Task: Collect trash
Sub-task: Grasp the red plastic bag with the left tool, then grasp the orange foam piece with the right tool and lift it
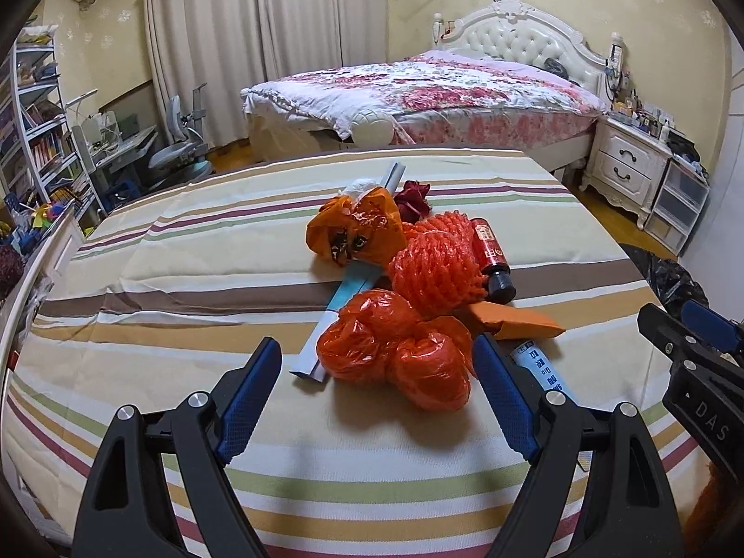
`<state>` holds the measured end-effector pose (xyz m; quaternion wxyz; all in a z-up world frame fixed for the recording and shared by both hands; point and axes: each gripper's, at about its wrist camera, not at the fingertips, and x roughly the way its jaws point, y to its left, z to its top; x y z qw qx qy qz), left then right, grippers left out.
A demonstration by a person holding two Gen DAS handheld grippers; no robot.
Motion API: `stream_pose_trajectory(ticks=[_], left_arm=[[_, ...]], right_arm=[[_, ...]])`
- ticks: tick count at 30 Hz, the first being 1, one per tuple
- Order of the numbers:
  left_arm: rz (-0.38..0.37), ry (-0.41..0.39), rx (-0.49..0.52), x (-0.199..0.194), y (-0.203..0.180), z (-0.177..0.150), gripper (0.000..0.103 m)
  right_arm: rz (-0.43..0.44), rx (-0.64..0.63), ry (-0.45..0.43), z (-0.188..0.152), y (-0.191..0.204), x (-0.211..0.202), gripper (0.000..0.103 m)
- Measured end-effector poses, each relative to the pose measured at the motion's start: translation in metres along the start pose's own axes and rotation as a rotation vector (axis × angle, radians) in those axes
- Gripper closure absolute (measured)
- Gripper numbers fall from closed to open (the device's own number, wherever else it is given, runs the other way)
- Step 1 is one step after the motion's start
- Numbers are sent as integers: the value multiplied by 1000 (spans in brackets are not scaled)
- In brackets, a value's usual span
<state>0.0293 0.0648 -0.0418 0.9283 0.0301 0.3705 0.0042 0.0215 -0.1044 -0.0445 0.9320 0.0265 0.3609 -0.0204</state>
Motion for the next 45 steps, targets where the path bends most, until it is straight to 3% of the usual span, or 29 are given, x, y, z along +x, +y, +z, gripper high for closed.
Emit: stream_pose_trajectory(ticks=[7,10,21,24,35,45], left_arm=[[-32,34,-3,16,1,1,21],[-71,30,2,15,3,0,38],[-89,-7,7,-6,14,-4,42],[-78,-17,-2,-14,24,-6,42],[47,-34,-56,-14,79,-6,42],[60,-9,-116,-6,105,-9,42]], right_arm=[[14,-1,9,3,4,7,50],[17,-3,14,3,6,9,50],[71,-40,29,4,29,13,49],[97,-57,35,5,41,15,44],[138,-120,90,5,80,34,42],[126,-147,114,4,94,42,40]])
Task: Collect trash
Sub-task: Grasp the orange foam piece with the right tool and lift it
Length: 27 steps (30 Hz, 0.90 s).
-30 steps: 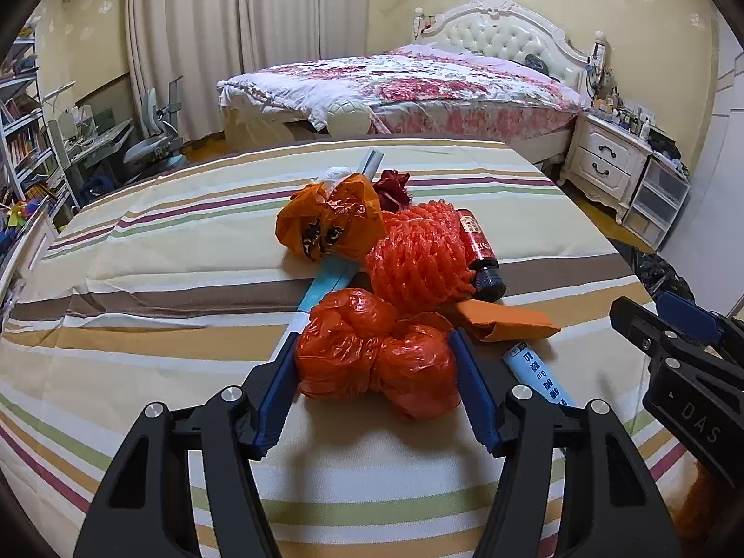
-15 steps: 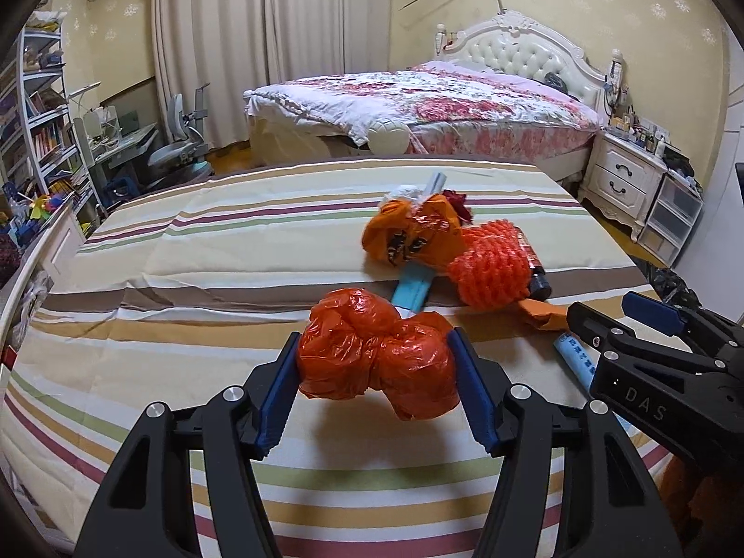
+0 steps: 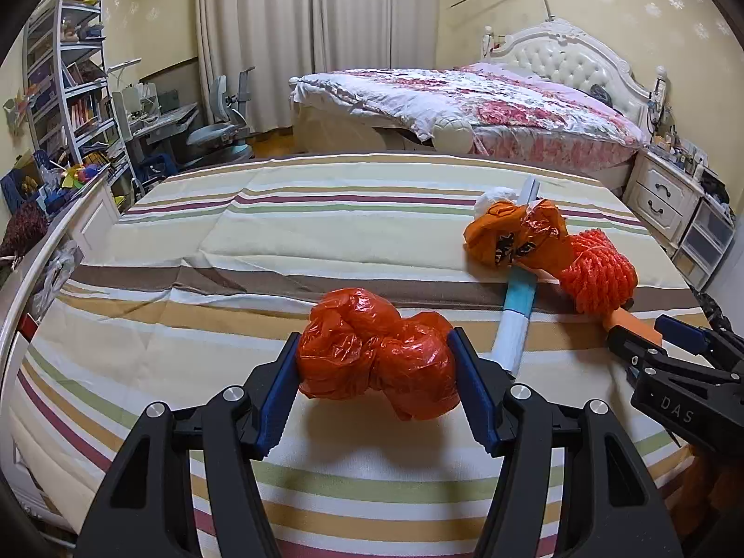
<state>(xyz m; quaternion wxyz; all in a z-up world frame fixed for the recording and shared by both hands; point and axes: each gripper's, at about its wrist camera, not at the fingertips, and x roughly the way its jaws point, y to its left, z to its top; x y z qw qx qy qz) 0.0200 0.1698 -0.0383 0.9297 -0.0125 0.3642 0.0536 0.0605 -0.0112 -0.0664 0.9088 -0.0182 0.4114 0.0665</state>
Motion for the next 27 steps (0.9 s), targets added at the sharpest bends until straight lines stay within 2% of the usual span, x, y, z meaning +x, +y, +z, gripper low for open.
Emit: stream_pose_trajectory(ticks=[3,6,9,11,27], left_arm=[[-3,6,-3,1,1,-2,42],[-4,13,-9,3,3,-3,42],[-5,16,-11,4,4,-4,42],[-5,16,-13,4,4,-4,42],[-11,-12,-1,-10,-5,-5,42]], right_arm=[[4,-8,6,0,2,0,46],[9,-15,17,1,4,2,61],[6,-20,14,0,5,1,63],[6,-19,8,0,4,-1,69],[-14,26,-49,-3,-23,-33,71]])
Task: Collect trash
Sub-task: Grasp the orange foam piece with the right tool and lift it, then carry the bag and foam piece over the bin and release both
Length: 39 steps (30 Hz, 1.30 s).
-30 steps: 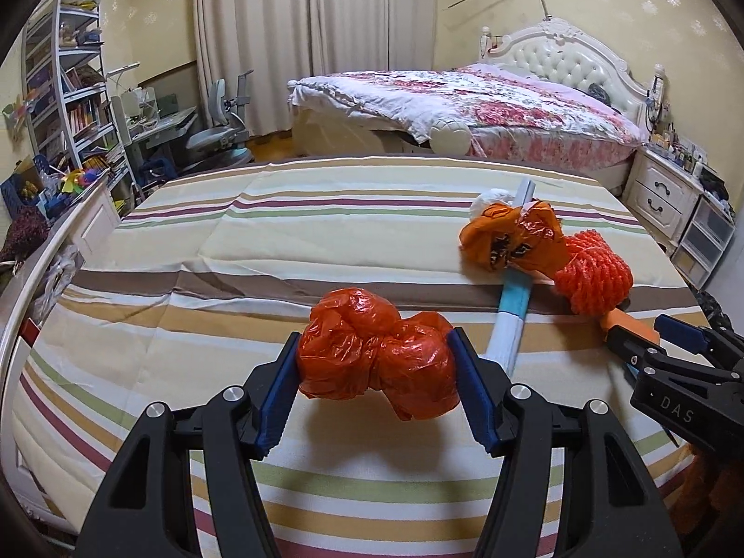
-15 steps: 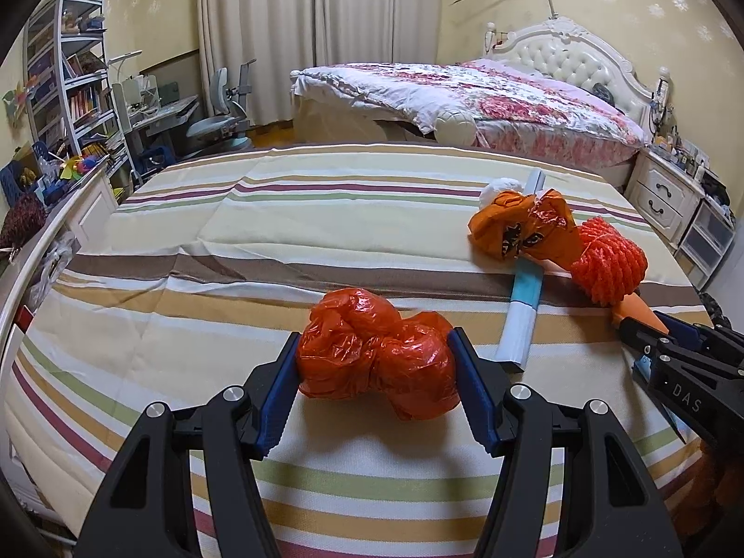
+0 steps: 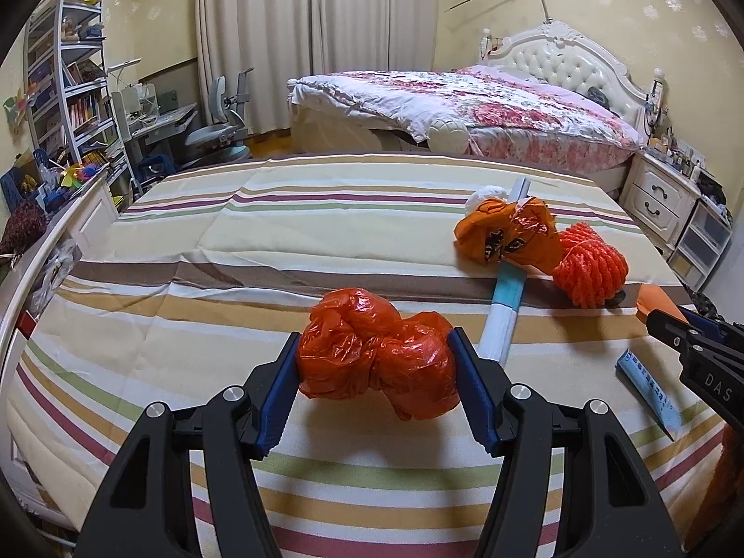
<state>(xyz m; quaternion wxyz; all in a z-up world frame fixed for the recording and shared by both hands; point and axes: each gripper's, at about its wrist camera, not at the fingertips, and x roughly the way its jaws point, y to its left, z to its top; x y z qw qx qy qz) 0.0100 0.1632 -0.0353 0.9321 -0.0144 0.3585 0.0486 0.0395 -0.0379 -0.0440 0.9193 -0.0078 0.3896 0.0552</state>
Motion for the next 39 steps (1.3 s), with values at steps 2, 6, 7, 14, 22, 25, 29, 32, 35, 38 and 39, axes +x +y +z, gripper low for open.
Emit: stream_pose_trajectory(ticks=[2,6,7,14,22,25,29,32,35,38,39], left_arm=[[-7,-9,8,-4,-5,1,42],[-28,-28,25,-12,-19,3,42],[-36,-33,31,-14,-23,4,42],[-107,-73,88,-27,-66,11,42],[-209,-115,162,-29,-126,25,42],[-243,-131,193,-28,-150,29,42],[-281,-144,233,-25,-184,34,42],[-302,-147,263,-21,-206,37,42],[-321,-143,288,-15,-227,39,42],[-334,-141,308,-8,-243,39,42],[-339,-140,315,-6,-249,40,42]], right_arm=[[-7,8,-10,-1,-6,-5,71],[-29,23,-32,-2,-21,-14,71],[-36,29,-38,-2,-25,-17,71],[-98,83,-81,-6,-62,-36,71],[-201,169,-119,-9,-119,-50,71],[-242,197,-126,-11,-139,-50,71],[-284,230,-134,-13,-162,-49,71],[-316,254,-136,-15,-178,-46,71],[-326,283,-132,-18,-192,-41,71],[-332,316,-125,-19,-207,-35,71],[-334,328,-124,-20,-211,-32,71]])
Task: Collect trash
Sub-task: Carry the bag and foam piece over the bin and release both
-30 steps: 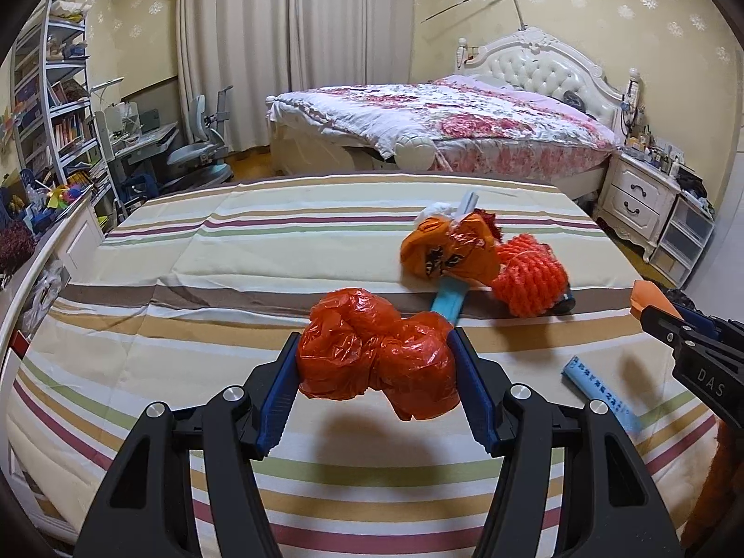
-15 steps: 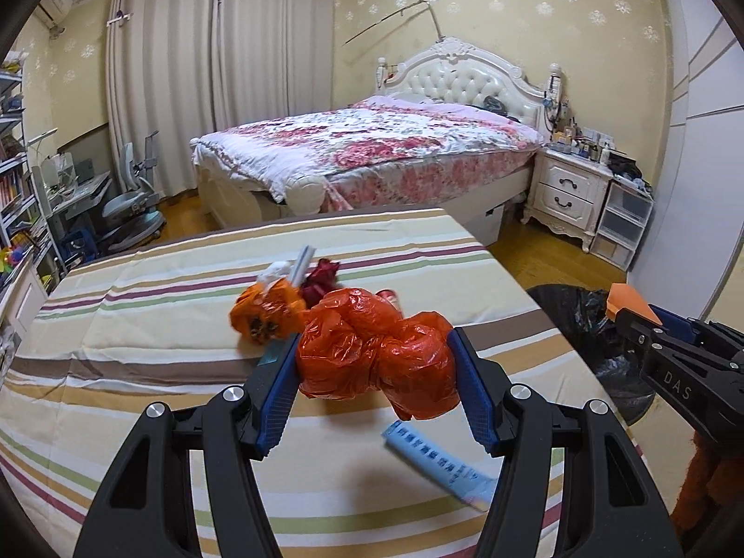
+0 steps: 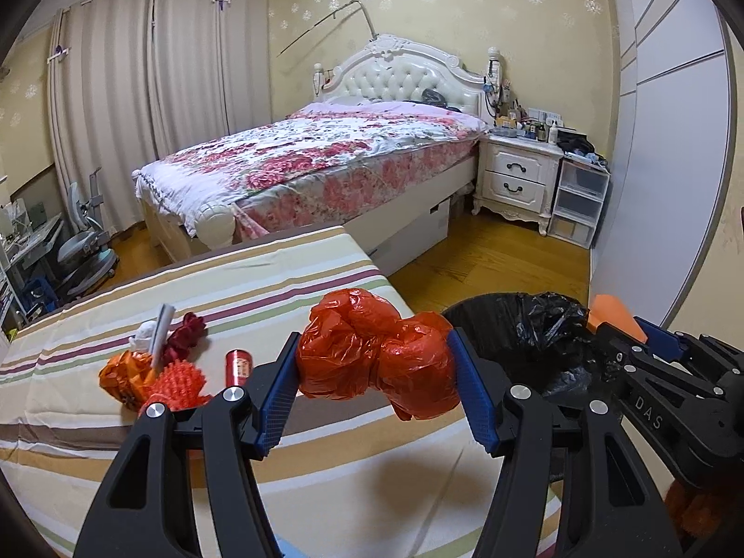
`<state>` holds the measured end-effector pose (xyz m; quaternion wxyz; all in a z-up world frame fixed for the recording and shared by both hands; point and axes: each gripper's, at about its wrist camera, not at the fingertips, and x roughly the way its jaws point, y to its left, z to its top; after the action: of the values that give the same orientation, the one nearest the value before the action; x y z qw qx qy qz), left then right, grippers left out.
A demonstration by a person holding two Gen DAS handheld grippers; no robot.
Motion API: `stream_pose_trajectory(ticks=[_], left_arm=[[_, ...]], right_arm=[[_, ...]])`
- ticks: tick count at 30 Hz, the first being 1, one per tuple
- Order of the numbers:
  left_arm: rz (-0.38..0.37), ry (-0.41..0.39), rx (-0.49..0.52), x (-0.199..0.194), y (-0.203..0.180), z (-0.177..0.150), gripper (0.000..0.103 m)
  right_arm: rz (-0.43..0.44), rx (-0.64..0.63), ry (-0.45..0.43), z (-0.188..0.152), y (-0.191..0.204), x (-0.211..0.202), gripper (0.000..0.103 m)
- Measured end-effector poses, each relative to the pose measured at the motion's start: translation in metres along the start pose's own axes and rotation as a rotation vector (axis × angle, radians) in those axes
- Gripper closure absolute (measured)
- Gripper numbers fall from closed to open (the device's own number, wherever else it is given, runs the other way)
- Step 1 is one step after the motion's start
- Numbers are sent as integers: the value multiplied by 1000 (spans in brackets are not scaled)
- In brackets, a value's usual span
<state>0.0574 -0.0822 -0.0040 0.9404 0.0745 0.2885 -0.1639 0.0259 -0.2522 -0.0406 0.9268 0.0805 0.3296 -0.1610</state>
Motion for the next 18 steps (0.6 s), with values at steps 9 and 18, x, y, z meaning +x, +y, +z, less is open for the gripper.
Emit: stream_pose_trajectory(ticks=[9,18], left_arm=[[-21,26,39,35,-27,12,42],[-27,55,76,58,-45,17,42]], right_arm=[[-28,43,3,3,-16,19,71],[-31,73,19,6,-27,33,71]])
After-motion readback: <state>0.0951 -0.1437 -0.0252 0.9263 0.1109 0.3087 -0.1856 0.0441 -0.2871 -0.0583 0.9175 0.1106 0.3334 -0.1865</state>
